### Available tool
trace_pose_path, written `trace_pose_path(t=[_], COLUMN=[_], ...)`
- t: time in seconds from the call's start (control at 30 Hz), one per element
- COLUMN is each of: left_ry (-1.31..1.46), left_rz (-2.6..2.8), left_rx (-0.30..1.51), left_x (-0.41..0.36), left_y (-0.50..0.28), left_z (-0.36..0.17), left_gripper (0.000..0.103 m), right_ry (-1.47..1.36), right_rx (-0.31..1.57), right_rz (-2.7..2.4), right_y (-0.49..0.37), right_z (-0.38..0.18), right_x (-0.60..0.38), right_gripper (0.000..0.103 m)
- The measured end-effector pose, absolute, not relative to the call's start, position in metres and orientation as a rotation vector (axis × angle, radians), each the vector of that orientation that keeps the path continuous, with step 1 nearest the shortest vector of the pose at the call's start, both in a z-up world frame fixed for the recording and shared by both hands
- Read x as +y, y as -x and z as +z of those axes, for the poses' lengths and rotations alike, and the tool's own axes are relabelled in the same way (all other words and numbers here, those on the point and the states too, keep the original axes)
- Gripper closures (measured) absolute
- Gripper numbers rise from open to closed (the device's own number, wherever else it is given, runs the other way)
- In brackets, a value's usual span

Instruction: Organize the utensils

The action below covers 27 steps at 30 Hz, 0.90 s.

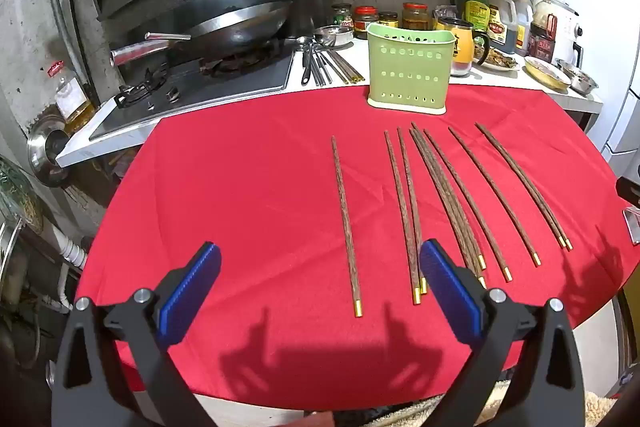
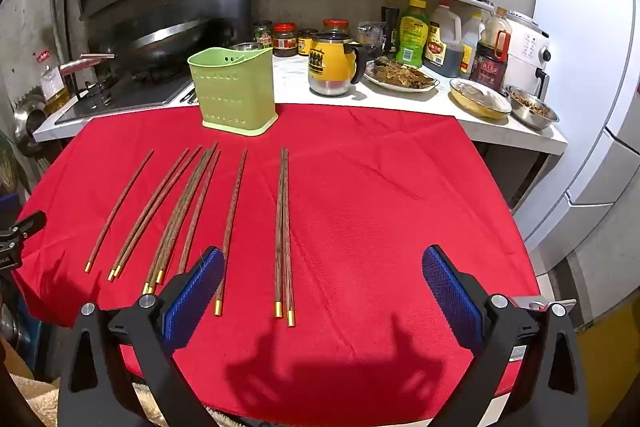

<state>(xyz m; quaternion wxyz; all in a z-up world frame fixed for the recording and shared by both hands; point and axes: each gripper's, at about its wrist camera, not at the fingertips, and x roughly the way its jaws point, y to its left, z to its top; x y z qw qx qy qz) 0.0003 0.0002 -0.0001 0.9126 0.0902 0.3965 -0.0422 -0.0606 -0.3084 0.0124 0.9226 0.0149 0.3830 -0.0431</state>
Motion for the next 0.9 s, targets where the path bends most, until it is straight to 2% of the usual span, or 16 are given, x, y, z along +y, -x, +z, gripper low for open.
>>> trace_pose_path(t=[0.9], left_ry=[-0.175], left_rz=[-0.080], left_rx=[0.814], left_x=[0.0015], left_y=[-0.0040], left_z=[0.0000], left_gripper=[0.006], right_ry=[-0.037], right_rx=[0.785], right_rz=[-0.105], right_y=[0.0603], right_z=[0.0120], right_x=[-0.3151], right_gripper=[0.006])
